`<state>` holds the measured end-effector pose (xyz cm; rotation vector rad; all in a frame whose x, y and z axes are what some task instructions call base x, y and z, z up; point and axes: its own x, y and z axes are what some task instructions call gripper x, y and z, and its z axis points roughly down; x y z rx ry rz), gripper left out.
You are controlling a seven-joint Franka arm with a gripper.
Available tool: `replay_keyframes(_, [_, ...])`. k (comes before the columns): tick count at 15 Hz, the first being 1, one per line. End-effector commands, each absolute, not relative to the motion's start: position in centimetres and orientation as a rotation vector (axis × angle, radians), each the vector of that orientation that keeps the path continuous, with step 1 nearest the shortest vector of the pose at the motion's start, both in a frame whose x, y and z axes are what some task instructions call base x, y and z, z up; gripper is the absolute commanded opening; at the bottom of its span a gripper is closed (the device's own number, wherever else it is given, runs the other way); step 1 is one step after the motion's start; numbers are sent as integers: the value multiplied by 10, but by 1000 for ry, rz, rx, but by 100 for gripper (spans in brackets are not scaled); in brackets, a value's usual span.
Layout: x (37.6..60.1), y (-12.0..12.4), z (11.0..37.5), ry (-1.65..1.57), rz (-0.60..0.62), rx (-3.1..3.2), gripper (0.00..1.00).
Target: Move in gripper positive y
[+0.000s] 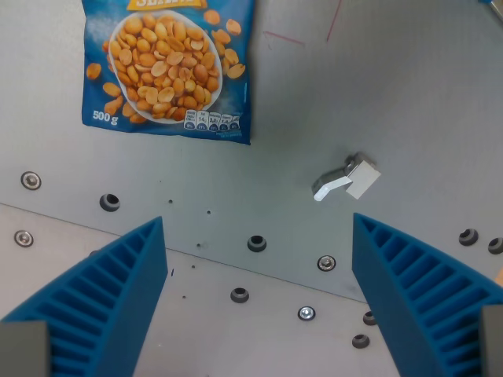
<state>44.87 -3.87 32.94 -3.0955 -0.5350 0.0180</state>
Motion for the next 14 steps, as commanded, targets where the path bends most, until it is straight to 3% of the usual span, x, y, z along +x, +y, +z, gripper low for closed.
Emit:
replay_keyframes(1, [450, -44, 332, -535, 9, -3097, 100])
replay_keyframes(14, [472, -105, 332, -535, 9, -3097, 100])
